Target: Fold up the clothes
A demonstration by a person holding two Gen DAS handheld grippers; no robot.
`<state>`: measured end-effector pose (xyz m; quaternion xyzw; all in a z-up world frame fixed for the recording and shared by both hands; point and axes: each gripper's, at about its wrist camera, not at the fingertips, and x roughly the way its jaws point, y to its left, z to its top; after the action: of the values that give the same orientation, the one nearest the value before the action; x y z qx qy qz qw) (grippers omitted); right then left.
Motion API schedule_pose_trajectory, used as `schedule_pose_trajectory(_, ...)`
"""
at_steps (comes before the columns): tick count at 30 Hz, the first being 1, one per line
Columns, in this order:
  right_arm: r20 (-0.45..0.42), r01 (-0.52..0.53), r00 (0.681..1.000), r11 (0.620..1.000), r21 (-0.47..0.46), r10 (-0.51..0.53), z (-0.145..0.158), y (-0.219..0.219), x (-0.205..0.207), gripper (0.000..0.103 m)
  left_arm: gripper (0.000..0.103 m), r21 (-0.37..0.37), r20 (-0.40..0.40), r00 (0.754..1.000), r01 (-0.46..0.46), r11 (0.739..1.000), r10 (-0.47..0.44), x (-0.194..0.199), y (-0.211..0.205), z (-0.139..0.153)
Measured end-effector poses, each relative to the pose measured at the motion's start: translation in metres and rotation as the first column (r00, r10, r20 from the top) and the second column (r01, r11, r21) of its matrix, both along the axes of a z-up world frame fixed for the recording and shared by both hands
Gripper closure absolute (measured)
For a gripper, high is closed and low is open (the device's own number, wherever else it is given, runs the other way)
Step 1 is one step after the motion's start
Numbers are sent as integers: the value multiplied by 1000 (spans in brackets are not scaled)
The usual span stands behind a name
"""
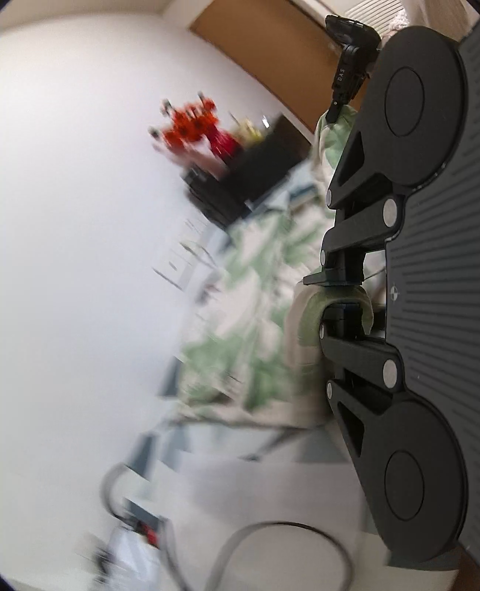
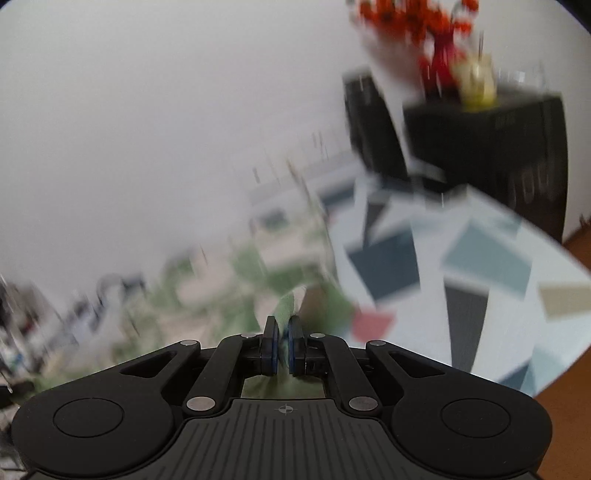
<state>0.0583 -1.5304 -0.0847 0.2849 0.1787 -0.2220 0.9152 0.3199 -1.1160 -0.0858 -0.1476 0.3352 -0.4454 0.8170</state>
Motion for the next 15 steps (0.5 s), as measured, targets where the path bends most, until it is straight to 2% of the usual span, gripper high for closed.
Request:
schedule_pose_trajectory(3, 43, -5, 999, 999, -35, 6, 25, 9, -18, 99, 95, -19, 15, 1000, 26, 999, -25, -8, 6, 9)
schedule_pose_trajectory(5, 28, -15, 999, 999, -42, 16, 28, 17, -29, 99, 95, -19, 6, 1000, 30, 999, -30, -14, 10, 8)
schedule_pose_trajectory(11, -53, -9, 999, 1000, 20, 10, -5, 37, -48, 99, 95, -14, -30, 999, 32, 999, -32, -29, 20, -2)
schedule_pose_trajectory(15, -35, -33, 999, 999, 1, 33, 1, 44, -51, 99, 95, -10, -55, 998, 33, 999, -33, -39, 27, -9)
